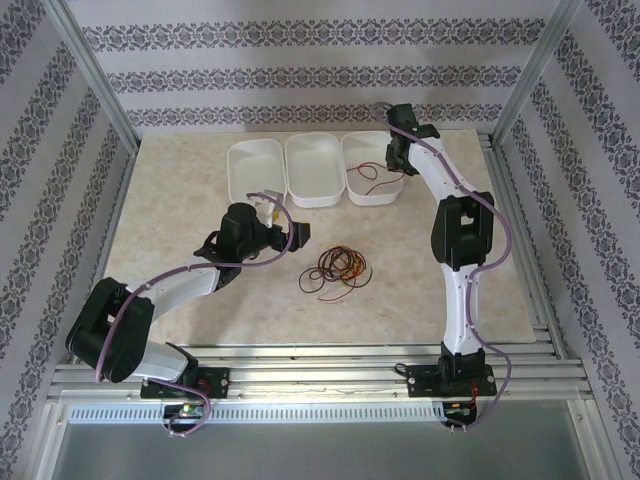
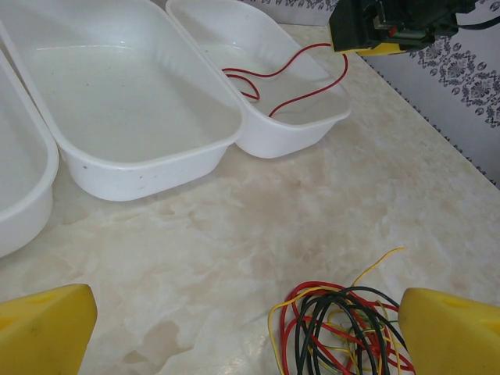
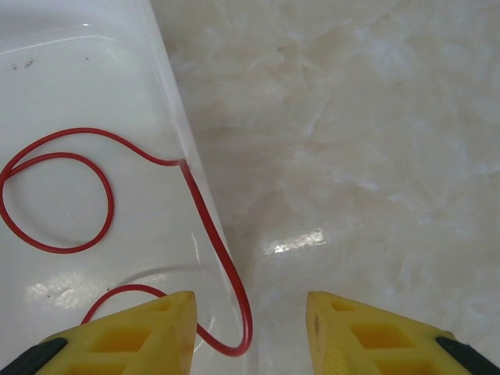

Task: Untangle the cables

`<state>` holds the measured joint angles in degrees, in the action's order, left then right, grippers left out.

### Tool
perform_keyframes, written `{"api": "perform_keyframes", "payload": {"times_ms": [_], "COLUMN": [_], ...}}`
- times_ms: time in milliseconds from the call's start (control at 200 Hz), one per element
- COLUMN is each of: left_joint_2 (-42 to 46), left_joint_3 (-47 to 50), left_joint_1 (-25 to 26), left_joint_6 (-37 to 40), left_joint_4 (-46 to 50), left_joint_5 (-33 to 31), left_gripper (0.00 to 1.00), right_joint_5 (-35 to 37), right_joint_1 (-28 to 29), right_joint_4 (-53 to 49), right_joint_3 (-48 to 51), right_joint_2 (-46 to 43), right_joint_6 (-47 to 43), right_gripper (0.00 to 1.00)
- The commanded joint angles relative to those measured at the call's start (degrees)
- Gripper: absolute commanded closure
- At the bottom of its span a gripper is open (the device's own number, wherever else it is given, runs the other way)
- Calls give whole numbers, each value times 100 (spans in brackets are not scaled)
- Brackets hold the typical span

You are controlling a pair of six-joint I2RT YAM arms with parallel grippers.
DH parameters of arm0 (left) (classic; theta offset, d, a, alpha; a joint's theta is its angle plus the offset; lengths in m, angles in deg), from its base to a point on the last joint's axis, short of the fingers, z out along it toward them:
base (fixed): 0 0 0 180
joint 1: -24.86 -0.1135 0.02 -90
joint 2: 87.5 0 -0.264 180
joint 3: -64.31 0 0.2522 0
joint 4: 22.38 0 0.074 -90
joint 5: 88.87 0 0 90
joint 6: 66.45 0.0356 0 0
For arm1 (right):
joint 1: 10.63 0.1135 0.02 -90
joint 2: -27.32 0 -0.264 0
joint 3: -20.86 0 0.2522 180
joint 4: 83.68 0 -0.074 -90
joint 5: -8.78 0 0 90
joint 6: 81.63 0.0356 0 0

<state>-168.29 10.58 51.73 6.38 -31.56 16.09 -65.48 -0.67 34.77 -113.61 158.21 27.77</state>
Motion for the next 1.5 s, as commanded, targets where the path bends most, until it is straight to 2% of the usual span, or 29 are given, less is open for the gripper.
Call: {"api": "perform_keyframes", "payload": {"times_ms": [0,170,615,934,1124,1314,1494], "left_joint_2": [-24,-66,-230,-287,-330,-434,-443], "left_joint_3": [-17,-42,-81,-90,-77,-225,-312], "left_joint_1": [-59,-58,-59,-54,-58,-59,-63], "left_joint_6": [-111,-119,-198,-191,-225,-243,-425], "left_joint_4": [-23,-25,-128,-137,-208,-198,-53], "left_joint_5": [36,24,116,130,140,280,-58], "left_gripper": [1,1,1,1,1,1,1], "right_joint_5": [-186,-293,-85,-737,-821,-877,-618], "right_joint_1": [-15,-16,169,505,414,341,435], "right_joint_4": [3,-58,-45,66,-127,-299,-232], "right_joint_3": [-282,-552,-518,-828,-1083,-796,-197], "right_joint_2": [237,498,354,684,1037,815,-83], "right_joint_6": [93,66,-154,-12,194,133,-95], "right_gripper": [58,64,100,100,100,100,72]}}
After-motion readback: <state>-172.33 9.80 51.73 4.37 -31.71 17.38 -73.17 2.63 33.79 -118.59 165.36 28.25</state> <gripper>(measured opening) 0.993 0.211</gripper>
